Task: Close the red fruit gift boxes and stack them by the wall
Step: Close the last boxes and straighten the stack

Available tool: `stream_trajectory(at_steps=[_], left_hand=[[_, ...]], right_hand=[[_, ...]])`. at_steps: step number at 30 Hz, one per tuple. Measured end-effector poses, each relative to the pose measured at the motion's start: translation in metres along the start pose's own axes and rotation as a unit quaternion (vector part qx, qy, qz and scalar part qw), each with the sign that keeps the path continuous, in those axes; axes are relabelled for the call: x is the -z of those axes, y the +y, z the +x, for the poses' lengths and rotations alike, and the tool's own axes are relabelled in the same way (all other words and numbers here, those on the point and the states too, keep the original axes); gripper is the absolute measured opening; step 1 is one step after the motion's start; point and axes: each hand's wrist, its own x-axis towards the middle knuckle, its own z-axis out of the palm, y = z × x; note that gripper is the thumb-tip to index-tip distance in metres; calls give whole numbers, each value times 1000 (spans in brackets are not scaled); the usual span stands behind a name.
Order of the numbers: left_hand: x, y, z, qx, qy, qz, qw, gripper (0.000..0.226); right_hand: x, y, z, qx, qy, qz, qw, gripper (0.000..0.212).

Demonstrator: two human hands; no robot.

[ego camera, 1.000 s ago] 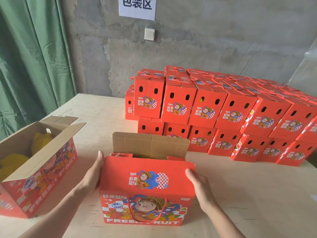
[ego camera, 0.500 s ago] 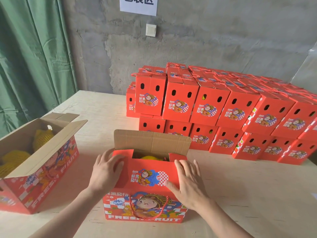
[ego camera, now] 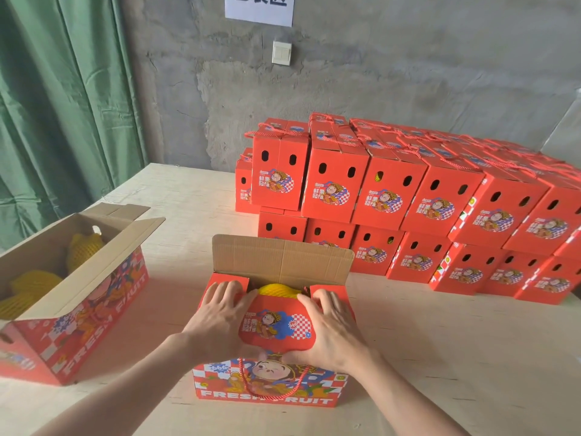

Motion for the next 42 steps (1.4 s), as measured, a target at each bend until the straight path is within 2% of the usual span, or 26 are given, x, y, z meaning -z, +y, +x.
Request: stream_trajectory(at_steps=[3, 7, 19, 25, 29, 32, 36, 38, 40, 42], left_hand=[[2, 5, -1, 3, 43, -4, 999, 122], [3, 9, -5, -29, 166, 15, 986, 104], [12, 12, -8, -17, 140, 6, 990, 97], [8, 8, -4, 5, 38, -8, 999, 116], [4, 6, -2, -8, 22, 1, 1000, 115], [4, 7, -5, -14, 43, -32, 998, 108], [6, 10, -11, -46, 140, -70, 987, 92], [6, 12, -12, -44, 158, -85, 983, 90], [6, 12, -12, -34, 152, -98, 983, 92], [6, 11, -11, -21, 102, -93, 990, 100]], right_hand=[[0, -1, 0, 5, 28, -10, 1000, 114], [-3, -1, 0, 1, 48, -25, 999, 111], [-3, -3, -3, 14, 79, -5, 997, 108], [0, -4, -4, 12, 77, 12, 997, 106], [1, -5, -4, 10, 79, -7, 997, 108], [0, -4, -4, 11, 89, -26, 996, 114], [-1, -4, -6, 6, 67, 13, 998, 120], [-2, -4, -6, 5, 59, 29, 998, 119], [-2, -4, -5, 5, 48, 46, 998, 117], [-1, -3, -5, 9, 24, 43, 999, 121]])
